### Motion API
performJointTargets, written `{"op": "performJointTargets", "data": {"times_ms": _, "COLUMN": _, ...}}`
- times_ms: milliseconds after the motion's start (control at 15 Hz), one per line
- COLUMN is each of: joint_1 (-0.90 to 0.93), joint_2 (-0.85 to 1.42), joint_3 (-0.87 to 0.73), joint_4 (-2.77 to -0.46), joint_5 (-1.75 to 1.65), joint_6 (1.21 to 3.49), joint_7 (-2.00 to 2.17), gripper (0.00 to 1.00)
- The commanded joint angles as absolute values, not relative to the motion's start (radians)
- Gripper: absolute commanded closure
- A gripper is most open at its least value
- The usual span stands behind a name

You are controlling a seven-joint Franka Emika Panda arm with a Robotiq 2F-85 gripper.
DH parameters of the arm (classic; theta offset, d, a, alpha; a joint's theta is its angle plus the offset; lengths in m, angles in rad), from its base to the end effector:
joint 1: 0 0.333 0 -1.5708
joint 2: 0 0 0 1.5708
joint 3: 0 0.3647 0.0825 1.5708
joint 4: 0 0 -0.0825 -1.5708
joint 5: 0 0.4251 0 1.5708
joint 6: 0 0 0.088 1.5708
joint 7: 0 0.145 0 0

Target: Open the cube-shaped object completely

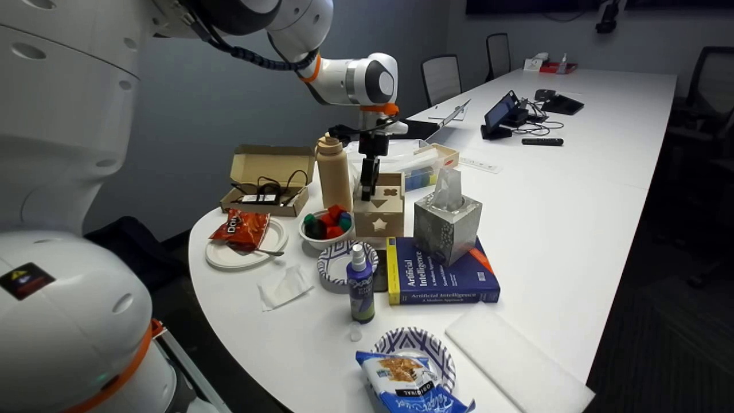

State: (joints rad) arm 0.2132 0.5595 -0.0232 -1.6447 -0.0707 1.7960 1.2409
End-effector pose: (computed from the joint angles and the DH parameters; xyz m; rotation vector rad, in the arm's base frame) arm 0.6676 0.1210 0.2456 2.4374 -1.3631 -0.3642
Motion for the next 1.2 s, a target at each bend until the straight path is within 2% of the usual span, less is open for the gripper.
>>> {"op": "performJointTargets", "data": {"times_ms": 0, "joint_1": 0.201, "joint_2": 0.503, "joint_3": -0.021, "joint_4": -1.715, "joint_5": -0.049, "joint_6": 1.807, "joint_7": 1.256, "gripper": 0.0}}
{"op": "performJointTargets", "data": {"times_ms": 1133, "joint_1": 0.18, "joint_2": 0.32, "joint_3": -0.014, "joint_4": -1.876, "joint_5": -0.035, "joint_6": 1.993, "joint_7": 1.242, "gripper": 0.0}}
